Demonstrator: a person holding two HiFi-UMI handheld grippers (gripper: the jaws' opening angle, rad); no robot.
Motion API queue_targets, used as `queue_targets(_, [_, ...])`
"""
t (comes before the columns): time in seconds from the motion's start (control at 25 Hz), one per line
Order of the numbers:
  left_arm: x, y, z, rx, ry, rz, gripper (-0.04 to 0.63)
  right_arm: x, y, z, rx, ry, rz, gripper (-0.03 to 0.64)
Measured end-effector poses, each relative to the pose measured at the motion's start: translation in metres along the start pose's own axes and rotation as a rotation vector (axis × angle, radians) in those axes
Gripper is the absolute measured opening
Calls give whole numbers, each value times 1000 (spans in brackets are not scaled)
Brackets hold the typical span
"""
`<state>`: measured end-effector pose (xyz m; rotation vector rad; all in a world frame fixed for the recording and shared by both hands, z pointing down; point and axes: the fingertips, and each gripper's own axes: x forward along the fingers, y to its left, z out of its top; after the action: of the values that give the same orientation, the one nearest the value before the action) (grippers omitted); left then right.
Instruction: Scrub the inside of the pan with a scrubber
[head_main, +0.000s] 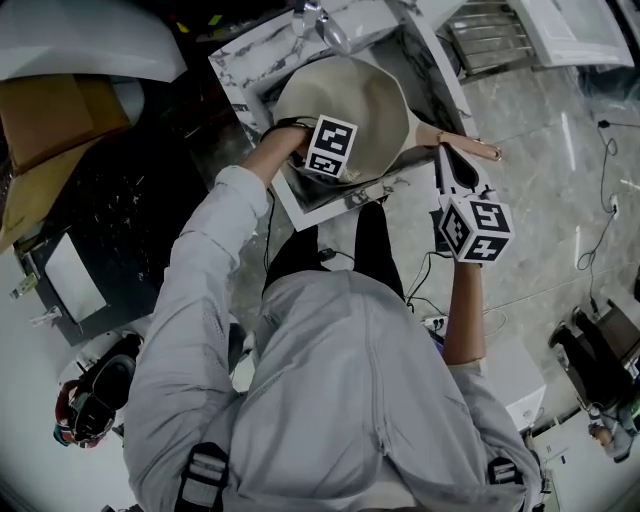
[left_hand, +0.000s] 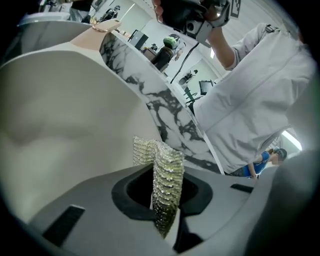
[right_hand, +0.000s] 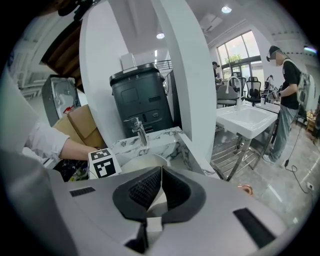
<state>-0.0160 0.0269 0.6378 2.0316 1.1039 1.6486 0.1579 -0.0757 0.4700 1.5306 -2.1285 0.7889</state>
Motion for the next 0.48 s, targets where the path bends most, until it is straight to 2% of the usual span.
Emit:
queue_targets(0.36, [1,7,-40,-104,186,19,69,5,-1,9,-36,12,48,35])
queue_targets(0.48, [-1,9,-48,-149,219,24,71,6,-2,16,-58,17,71,35])
